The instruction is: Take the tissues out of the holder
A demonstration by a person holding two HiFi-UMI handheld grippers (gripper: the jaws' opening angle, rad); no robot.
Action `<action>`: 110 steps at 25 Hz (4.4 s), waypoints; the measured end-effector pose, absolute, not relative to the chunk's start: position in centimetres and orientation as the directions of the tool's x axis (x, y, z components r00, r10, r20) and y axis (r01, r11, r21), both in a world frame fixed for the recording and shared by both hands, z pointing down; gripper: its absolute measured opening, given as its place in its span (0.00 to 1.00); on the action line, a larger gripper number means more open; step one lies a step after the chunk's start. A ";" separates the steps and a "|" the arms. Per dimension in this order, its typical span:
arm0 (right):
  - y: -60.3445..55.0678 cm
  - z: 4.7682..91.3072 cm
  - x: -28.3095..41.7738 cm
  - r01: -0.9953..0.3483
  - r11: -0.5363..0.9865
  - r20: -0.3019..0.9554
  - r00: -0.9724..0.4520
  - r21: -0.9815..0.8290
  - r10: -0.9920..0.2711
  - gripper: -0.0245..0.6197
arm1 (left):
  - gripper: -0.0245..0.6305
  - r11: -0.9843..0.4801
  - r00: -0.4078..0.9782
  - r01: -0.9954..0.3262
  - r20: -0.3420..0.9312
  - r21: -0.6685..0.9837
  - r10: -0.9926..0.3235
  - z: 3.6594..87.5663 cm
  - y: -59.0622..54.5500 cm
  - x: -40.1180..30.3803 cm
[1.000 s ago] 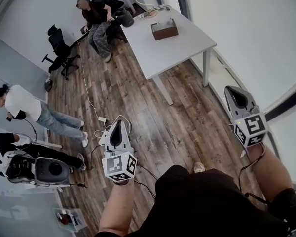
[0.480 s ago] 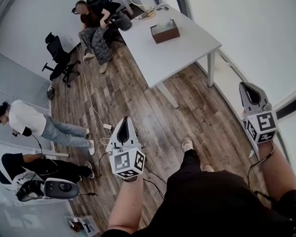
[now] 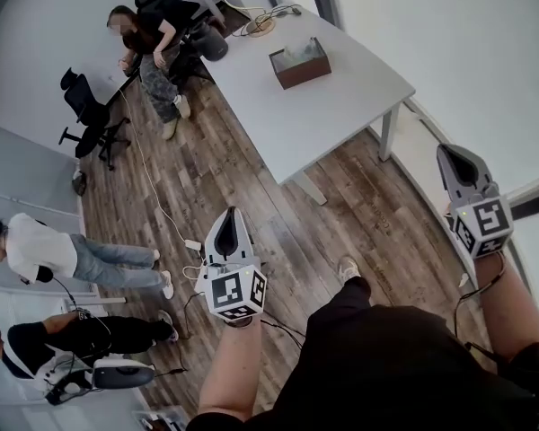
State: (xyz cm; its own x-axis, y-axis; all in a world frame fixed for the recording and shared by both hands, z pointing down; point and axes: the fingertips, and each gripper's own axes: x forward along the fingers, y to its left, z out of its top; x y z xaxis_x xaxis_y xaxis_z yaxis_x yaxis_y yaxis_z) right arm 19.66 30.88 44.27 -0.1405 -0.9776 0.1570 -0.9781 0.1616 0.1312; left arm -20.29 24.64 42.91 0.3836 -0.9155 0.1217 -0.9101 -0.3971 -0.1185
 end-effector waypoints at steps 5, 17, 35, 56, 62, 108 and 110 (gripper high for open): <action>24.8 44.3 17.1 -0.974 0.184 0.169 -0.162 0.128 -0.972 0.04 | 0.04 -0.432 0.422 -0.894 0.098 -0.119 -0.901 41.9 17.7 -21.1; 15.4 44.2 15.8 -0.972 0.158 0.217 -0.118 0.175 -0.969 0.04 | 0.04 -0.501 0.493 -0.864 0.118 -0.050 -0.862 43.9 6.4 -21.8; -6.2 43.6 17.0 -0.946 0.309 0.181 -0.289 0.095 -0.940 0.04 | 0.04 -0.405 0.396 -0.912 0.110 -0.067 -0.911 39.2 -7.9 -16.8; -24.0 49.8 14.2 -0.894 0.445 0.283 -0.416 0.044 -0.864 0.05 | 0.04 -0.277 0.255 -0.956 0.195 -0.096 -0.947 42.6 -22.1 -16.9; -25.2 49.9 13.4 -0.918 0.385 0.275 -0.346 0.100 -0.897 0.17 | 0.04 -0.341 0.318 -0.937 0.216 -0.080 -0.923 45.1 -24.1 -16.4; -32.4 61.6 12.5 -0.810 0.582 0.551 -0.454 0.071 -0.700 0.21 | 0.04 -0.361 0.333 -0.932 0.324 -0.029 -0.886 54.1 -32.9 -13.5; -32.5 61.5 12.8 -0.821 0.567 0.543 -0.444 0.073 -0.713 0.18 | 0.04 -0.360 0.333 -0.932 0.323 -0.029 -0.886 54.2 -32.8 -13.6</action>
